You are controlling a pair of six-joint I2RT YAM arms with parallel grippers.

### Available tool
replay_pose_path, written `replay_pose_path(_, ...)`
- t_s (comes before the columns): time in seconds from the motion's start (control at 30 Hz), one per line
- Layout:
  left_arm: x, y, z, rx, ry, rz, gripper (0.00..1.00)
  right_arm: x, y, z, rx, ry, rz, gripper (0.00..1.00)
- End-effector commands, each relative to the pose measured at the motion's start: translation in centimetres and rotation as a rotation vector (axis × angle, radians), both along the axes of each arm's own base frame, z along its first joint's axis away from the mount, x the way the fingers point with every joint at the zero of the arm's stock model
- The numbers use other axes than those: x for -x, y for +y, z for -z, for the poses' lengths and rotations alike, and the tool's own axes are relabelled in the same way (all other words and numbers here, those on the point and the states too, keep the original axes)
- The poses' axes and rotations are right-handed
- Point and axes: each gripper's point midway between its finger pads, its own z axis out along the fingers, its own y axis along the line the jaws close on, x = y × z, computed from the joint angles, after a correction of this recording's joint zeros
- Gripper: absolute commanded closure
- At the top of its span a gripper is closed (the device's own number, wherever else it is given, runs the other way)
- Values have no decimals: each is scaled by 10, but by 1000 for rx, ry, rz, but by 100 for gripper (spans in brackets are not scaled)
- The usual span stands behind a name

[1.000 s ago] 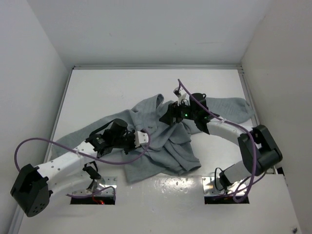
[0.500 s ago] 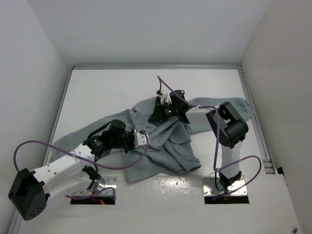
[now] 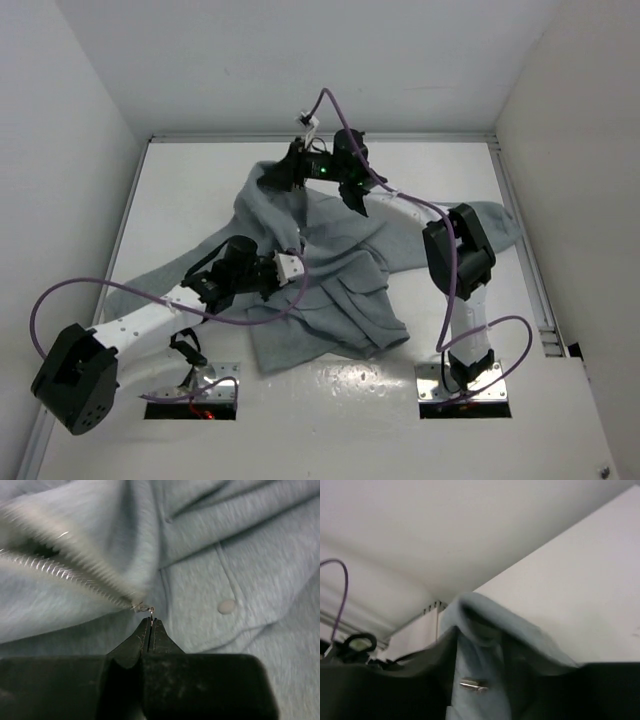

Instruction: Zip up the jacket

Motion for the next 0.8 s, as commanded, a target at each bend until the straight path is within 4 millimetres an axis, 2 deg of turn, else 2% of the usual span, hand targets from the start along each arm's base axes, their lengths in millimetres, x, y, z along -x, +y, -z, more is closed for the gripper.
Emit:
replay_pose_path(0.0, -13, -20, -37, 191, 7, 23, 100, 23, 6, -40, -109, -22, -75, 52)
replay_pose_path(0.03, -18, -21, -41, 212, 14, 12, 100, 27, 3, -35, -116, -12, -89, 39)
replay_pose_path(0.07, -23, -17, -39, 226, 40, -23, 100, 35, 0, -27, -110, 18, -125, 32)
replay_pose_path(0.1, -28, -18, -36, 226, 66, -33, 100, 34, -13, -40, -122, -11, -108, 11)
replay_pose_path(0.13, -31, -18, -37, 235, 84, -37, 100, 35, -25, -11, -81, 49, -70, 8)
replay_pose_path(0.17, -36, -12, -35, 239, 107, -60, 100, 32, -42, -31, -91, -22, -33, 8)
replay_pose_path(0.23, -39, -10, -32, 240, 132, -63, 100, 23, -69, -9, -50, 13, 29, 8)
replay_pose_path(0.27, -41, -7, -32, 240, 131, -72, 100, 21, -78, -8, -38, 1, 45, 8)
replay_pose_path(0.3, -43, -6, -31, 237, 128, -80, 100, 14, -106, -9, -6, 4, 100, 8)
replay_pose_path(0.33, -43, -7, -33, 245, 129, -84, 100, 13, -115, -5, 13, 17, 124, 8)
replay_pose_path(0.37, -46, -4, -33, 246, 127, -96, 100, 14, -134, -5, 25, 16, 159, 12)
replay_pose_path(0.4, -46, -4, -33, 250, 134, -100, 100, 23, -147, 5, 58, 39, 166, 16)
replay_pose_path(0.43, -48, -5, -37, 254, 126, -99, 100, 35, -151, -1, 65, 22, 149, 18)
replay_pose_path(0.47, -51, -3, -36, 254, 142, -115, 100, 45, -152, 2, 84, 20, 133, 19)
replay_pose_path(0.5, -58, -4, -45, 267, 129, -111, 100, 64, -157, 37, 174, 50, 105, 19)
replay_pose_path(0.53, -57, -7, -47, 273, 152, -101, 100, 87, -148, 20, 169, -22, 57, 18)
replay_pose_path(0.57, -54, -10, -49, 275, 176, -81, 100, 96, -146, 21, 189, -87, 31, 18)
replay_pose_path(0.6, -60, -11, -60, 287, 166, -75, 100, 113, -146, 45, 239, -78, 2, 18)
replay_pose_path(0.63, -62, -13, -60, 295, 197, -90, 100, 136, -132, 38, 237, -130, -48, 18)
replay_pose_path(0.67, -67, -12, -68, 314, 199, -101, 100, 132, -132, 43, 271, -169, -6, 18)
replay_pose_path(0.7, -73, -12, -77, 334, 199, -106, 100, 142, -133, 57, 301, -166, -4, 18)
replay_pose_path(0.73, -73, -14, -84, 343, 195, -91, 100, 151, -125, 61, 324, -192, 4, 20)
replay_pose_path(0.77, -72, -15, -88, 343, 203, -83, 100, 153, -130, 82, 378, -175, 42, 20)
